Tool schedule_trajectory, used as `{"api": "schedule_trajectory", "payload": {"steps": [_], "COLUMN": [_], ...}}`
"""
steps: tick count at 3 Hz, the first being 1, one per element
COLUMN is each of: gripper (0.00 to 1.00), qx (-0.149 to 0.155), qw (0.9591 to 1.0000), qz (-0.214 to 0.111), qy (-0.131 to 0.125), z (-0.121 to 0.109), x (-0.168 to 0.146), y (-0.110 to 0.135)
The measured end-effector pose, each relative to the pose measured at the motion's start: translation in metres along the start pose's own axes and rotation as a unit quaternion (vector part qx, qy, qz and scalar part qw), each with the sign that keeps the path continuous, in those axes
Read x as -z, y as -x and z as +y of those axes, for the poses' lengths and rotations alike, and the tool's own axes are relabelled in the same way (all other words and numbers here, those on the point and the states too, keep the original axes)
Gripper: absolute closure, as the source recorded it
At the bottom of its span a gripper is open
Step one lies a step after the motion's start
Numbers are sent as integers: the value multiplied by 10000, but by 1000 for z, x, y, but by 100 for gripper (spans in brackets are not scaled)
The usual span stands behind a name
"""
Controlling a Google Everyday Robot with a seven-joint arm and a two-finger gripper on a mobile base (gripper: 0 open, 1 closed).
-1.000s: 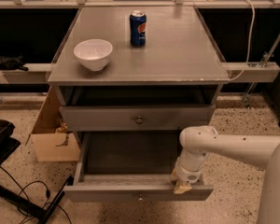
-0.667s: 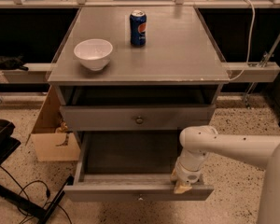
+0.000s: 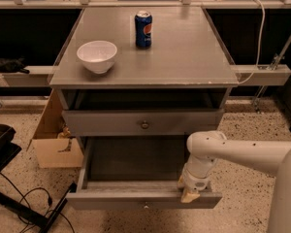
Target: Open middle drawer
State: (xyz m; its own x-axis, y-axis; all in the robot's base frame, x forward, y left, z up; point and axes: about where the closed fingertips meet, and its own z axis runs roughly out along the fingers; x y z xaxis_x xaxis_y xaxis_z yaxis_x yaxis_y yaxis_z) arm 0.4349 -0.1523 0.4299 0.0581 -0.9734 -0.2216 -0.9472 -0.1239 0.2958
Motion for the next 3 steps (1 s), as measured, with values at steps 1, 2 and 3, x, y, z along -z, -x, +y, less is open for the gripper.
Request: {"api": "schedule_trajectory", "payload": {"steps": [1,2,3], "gripper": [12,0,0], "qx": [0,19,143], "qw": [10000,9996,9976], "qz": [0,-49,-126], "qy": [0,-268,-670], "z": [0,11,46], "x": [0,8,44], "y": [0,1,12]}}
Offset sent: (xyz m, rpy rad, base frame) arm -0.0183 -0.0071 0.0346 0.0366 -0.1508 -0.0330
